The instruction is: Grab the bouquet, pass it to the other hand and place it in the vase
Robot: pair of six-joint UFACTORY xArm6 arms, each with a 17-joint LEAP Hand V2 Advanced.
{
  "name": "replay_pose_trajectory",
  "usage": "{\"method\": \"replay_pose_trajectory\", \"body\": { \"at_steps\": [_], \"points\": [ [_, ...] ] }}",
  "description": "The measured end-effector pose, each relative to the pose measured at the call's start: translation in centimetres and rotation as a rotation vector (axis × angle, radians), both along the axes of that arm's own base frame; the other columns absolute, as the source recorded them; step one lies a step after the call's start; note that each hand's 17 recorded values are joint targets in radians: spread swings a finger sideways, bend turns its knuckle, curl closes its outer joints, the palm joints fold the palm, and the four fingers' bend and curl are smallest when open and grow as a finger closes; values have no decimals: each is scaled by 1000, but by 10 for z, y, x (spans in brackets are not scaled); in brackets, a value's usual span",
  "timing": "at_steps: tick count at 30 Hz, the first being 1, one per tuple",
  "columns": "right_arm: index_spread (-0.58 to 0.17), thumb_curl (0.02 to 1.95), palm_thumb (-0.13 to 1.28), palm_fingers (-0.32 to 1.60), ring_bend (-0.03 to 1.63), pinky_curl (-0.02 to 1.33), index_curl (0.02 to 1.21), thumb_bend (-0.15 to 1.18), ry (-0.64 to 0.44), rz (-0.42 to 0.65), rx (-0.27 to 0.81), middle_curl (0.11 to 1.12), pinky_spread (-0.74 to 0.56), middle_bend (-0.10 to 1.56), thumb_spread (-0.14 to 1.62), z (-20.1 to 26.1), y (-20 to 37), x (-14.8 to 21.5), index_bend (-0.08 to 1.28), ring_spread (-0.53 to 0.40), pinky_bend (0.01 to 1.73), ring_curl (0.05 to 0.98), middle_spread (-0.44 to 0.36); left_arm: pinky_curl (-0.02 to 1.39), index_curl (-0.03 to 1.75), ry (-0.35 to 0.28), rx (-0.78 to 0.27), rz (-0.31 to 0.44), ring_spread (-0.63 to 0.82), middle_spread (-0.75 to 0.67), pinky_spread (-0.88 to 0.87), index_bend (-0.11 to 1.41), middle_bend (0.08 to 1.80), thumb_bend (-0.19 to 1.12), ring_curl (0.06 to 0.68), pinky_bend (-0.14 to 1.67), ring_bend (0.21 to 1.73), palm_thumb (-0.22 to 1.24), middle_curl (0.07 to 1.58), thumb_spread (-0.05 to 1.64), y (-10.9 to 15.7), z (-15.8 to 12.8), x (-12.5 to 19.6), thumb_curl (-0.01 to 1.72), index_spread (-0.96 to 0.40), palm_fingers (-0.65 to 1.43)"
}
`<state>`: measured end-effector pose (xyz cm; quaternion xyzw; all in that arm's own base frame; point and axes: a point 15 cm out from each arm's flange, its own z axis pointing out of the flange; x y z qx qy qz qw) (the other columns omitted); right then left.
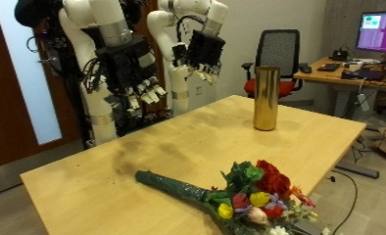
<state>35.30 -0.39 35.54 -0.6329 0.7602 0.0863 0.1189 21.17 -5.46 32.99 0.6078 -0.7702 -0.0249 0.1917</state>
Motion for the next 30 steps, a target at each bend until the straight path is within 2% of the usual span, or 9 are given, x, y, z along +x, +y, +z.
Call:
{"method": "replay_pose_trajectory", "body": {
  "at_steps": [8,15,19,20,22,25,30],
  "points": [
    [-138,459,801,372,487,303,270,-21,51,-181,25,352,201,307,1079,-21,-49,54,149,78,268,248,128,304,326,-34,-30,-55,560,384,540,170,196,-28,197,197,420,420,322,964,-4,4,5,305,149,144],
    [-81,429,679,243,557,318,231,-34,45,-277,70,362,211,337,1106,-59,-67,95,127,115,363,257,179,300,326,-35,-33,-63,562,374,540,169,200,-28,200,193,427,420,325,964,-3,6,5,305,148,152],
    [-73,413,635,187,598,324,226,-26,22,-309,63,357,209,314,1131,-88,-67,123,134,119,401,265,187,299,327,-36,-33,-51,561,368,538,174,196,-28,201,193,427,416,325,965,0,6,6,307,150,157],
    [-74,409,625,196,606,321,220,-25,24,-312,61,368,208,351,1134,-96,-66,128,120,114,405,264,182,298,327,-36,-34,-48,561,365,538,173,196,-28,201,193,426,415,325,965,0,6,6,307,150,157],
    [-62,406,622,235,637,308,223,-22,38,-309,60,390,206,431,1123,-111,-62,134,145,98,372,266,158,298,330,-32,-35,-48,559,367,538,176,195,-28,200,193,420,415,324,966,0,6,5,308,145,152],
    [-44,402,625,205,664,313,228,-22,73,-290,62,385,206,413,1109,-131,-47,139,141,103,395,273,193,295,331,-36,-34,-40,557,367,538,173,198,-28,199,192,418,414,323,966,1,7,4,309,143,156],
    [-41,401,635,196,691,310,231,-23,84,-289,57,392,206,449,1082,-151,-45,152,143,87,408,274,167,293,332,-31,-33,-34,557,367,540,172,198,-28,198,193,413,414,323,966,2,7,1,310,142,156]
  ]
}}
